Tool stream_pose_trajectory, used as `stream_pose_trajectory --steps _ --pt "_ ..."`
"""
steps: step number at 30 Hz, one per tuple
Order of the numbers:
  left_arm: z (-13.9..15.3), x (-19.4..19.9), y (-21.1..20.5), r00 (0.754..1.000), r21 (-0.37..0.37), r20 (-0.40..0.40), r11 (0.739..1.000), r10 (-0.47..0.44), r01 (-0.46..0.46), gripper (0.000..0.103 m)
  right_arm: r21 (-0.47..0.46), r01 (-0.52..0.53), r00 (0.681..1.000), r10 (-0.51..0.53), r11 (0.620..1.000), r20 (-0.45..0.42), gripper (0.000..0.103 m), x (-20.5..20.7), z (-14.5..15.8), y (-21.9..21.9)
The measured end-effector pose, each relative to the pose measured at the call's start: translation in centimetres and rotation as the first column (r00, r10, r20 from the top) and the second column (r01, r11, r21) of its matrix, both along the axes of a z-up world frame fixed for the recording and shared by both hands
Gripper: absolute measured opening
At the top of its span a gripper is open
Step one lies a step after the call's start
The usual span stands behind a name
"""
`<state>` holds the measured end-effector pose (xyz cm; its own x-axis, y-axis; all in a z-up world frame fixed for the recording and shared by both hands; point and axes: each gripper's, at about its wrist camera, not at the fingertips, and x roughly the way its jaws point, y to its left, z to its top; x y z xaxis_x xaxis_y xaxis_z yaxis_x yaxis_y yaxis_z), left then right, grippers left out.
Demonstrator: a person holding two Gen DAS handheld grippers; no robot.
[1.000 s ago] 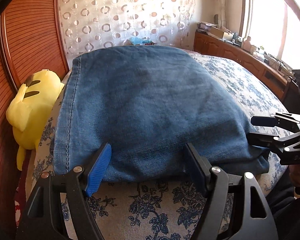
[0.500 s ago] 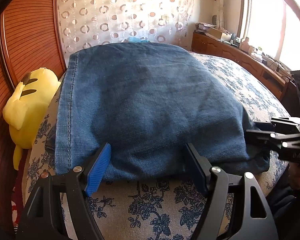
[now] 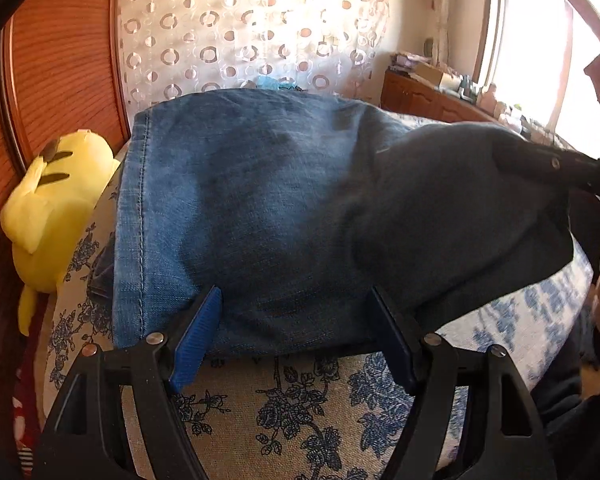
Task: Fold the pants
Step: 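Grasp the folded jeans edge with the right tool while the left tool lifts the other edge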
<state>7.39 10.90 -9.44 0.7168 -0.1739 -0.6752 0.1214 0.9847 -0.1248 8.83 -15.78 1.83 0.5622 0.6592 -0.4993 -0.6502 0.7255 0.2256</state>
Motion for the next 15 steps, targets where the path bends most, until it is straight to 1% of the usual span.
stream_pose_trajectory --steps 2,4,8,12,15 --pt "0.6 -0.3 0.8 1.0 -0.053 -0.002 0.999 0.009 -0.009 0.075 -0.001 -0.011 1.0 0.011 1.0 0.023 0.008 0.1 0.7 0.8" --pt "1.4 -1.0 1.8 1.0 -0.08 0.009 0.996 0.027 -0.026 0.075 0.008 -0.026 0.999 0.026 1.0 0.031 0.008 0.4 1.2 1.7" --pt "3.5 -2.9 4.1 0.995 -0.053 0.058 0.996 0.08 -0.077 0.075 0.011 -0.064 0.997 0.064 0.998 0.049 0.008 1.1 2.1 3.9" --pt "4.8 -4.3 6.6 0.985 -0.031 0.091 0.989 0.144 -0.141 0.075 0.006 -0.127 0.99 0.126 0.992 0.065 0.007 1.6 2.3 7.4" --pt "5.3 -4.9 8.5 0.977 -0.025 0.103 0.982 0.187 -0.185 0.075 -0.004 -0.184 0.981 0.184 0.983 0.063 0.008 2.1 1.6 10.3"
